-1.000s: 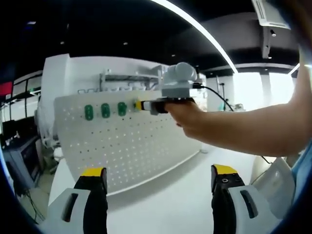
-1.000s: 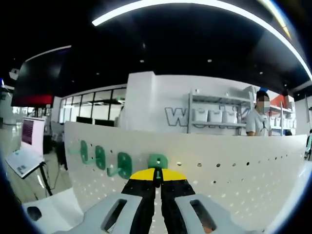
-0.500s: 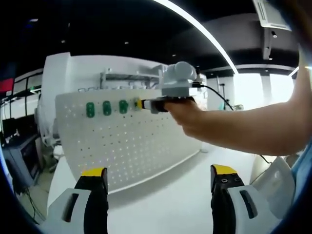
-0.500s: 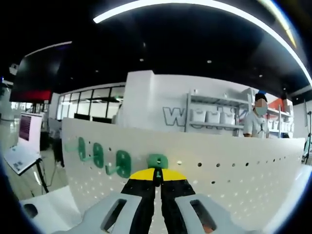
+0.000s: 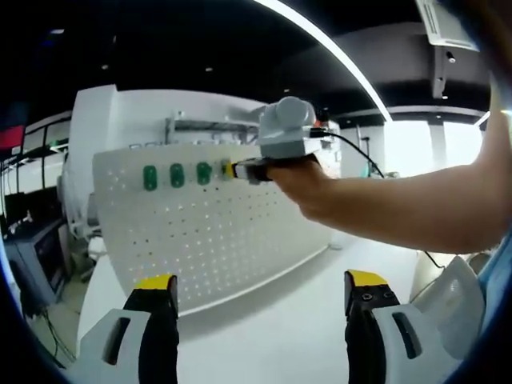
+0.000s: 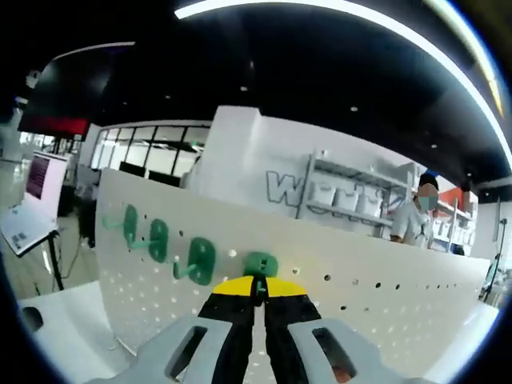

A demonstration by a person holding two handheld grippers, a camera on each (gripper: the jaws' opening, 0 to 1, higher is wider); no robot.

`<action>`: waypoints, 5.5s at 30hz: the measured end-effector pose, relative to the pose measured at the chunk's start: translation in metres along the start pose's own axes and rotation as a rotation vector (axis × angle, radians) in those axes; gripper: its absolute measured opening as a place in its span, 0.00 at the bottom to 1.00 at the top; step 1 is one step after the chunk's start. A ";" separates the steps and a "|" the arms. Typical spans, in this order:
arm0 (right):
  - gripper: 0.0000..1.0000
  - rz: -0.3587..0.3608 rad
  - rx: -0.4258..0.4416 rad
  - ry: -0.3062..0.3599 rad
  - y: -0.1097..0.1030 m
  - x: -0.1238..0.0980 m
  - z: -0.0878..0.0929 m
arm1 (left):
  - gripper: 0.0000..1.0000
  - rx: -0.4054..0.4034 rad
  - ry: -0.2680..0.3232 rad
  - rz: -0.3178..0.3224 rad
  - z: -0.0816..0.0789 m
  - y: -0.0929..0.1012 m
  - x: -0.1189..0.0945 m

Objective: Insert the hook assembly into the mounting plate slot until the hook locks in place.

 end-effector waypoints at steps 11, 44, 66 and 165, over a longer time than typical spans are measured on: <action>0.03 0.004 -0.195 -0.032 -0.004 0.002 0.002 | 0.86 -0.003 0.006 -0.011 0.000 -0.004 -0.003; 0.18 -0.035 -0.033 0.005 0.000 -0.005 0.005 | 0.87 0.018 -0.007 -0.015 -0.003 0.001 -0.002; 0.30 -0.048 0.022 0.049 0.010 -0.027 0.004 | 0.88 0.036 -0.001 -0.018 -0.010 0.007 -0.003; 0.72 -0.355 0.147 0.103 0.045 -0.269 0.044 | 0.93 0.005 0.037 -0.146 -0.024 0.005 -0.046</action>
Point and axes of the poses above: the point that each gripper's makers call its tool centre point, and the gripper's own axes: x roughly forward along the fingers, y roughly to its right, z roughly out of its underside, the point moved 2 cm from there along -x, roughly backward along the fingers, and after that the axes turned 14 degrees about -x, right-handed, at the moved point
